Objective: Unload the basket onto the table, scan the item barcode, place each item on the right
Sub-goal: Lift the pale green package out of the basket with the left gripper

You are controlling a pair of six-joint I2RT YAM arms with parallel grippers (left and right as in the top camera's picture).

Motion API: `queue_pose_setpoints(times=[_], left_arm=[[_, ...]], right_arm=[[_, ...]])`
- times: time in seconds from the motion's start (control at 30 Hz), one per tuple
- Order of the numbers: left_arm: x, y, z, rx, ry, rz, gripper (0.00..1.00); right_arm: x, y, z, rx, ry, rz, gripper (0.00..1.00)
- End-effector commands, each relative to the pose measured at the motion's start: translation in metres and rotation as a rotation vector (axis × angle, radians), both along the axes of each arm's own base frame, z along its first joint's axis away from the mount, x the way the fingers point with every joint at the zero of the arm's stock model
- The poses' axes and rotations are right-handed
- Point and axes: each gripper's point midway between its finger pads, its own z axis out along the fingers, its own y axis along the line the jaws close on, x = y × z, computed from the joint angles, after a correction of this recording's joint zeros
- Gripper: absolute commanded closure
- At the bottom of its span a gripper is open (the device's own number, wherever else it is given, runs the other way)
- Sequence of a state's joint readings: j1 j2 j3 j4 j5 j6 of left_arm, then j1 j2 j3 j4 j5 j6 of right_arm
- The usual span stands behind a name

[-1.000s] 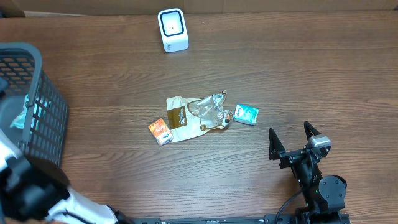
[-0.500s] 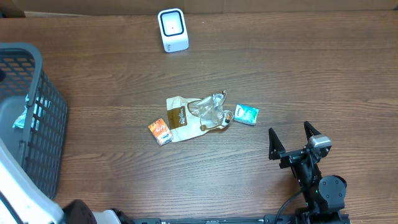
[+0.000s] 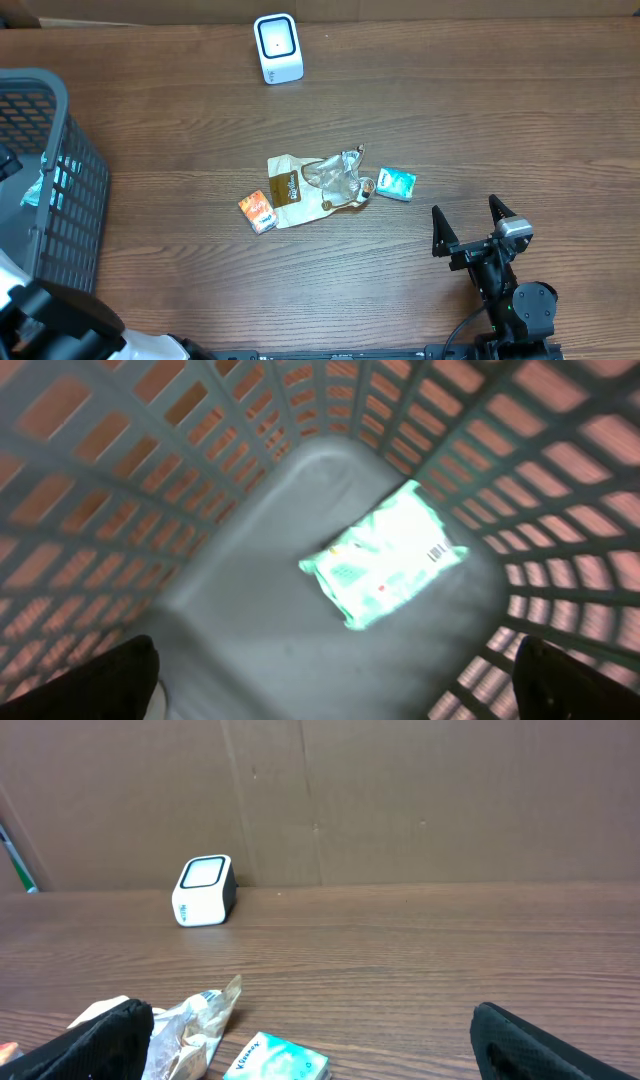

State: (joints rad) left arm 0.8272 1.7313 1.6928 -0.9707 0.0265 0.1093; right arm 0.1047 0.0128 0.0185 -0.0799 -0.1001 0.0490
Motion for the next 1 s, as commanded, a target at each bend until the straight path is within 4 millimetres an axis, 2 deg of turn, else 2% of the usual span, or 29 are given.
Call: queue_pose_setpoints(times=[0.0, 0.03, 0.33, 0.5, 0.63, 0.73, 0.8, 0.9, 0.97], left_arm=[[0.012, 0.003, -0.031, -0.003, 0.057, -0.162, 0.02], [0.019, 0.006, -0.046, -0.011, 0.075, -0.202, 0.03], [0.062, 0.001, -0.118, -0.022, 0.154, -0.409, 0.00], [0.068, -0.002, -0.156, -0.068, 0.194, -0.438, 0.00], [0.065, -0.006, -0.181, -0.112, 0.227, -0.445, 0.06], [0.065, -0.006, -0.184, -0.119, 0.231, -0.446, 0.12], [0.065, -0.006, -0.184, -0.116, 0.231, -0.445, 0.21], [0.064, -0.006, -0.184, -0.117, 0.239, -0.442, 0.36], [0.062, -0.007, -0.185, -0.123, 0.244, -0.442, 0.51]], right_arm=[[0.000, -0.001, -0.002, 0.002, -0.002, -0.006, 0.00], [0.000, -0.001, -0.002, 0.002, -0.002, -0.006, 0.00], [0.000, -0.001, -0.002, 0.002, -0.002, -0.005, 0.00], [0.000, -0.001, -0.002, 0.002, -0.002, -0.006, 0.00], [0.000, -0.001, -0.002, 0.002, -0.002, -0.006, 0.00], [0.000, -0.001, -0.002, 0.002, -0.002, -0.005, 0.00], [0.000, -0.001, -0.002, 0.002, -0.002, -0.006, 0.00], [0.000, -0.001, -0.002, 0.002, -0.002, -0.006, 0.00], [0.000, -0.001, -0.002, 0.002, -0.002, -0.006, 0.00]])
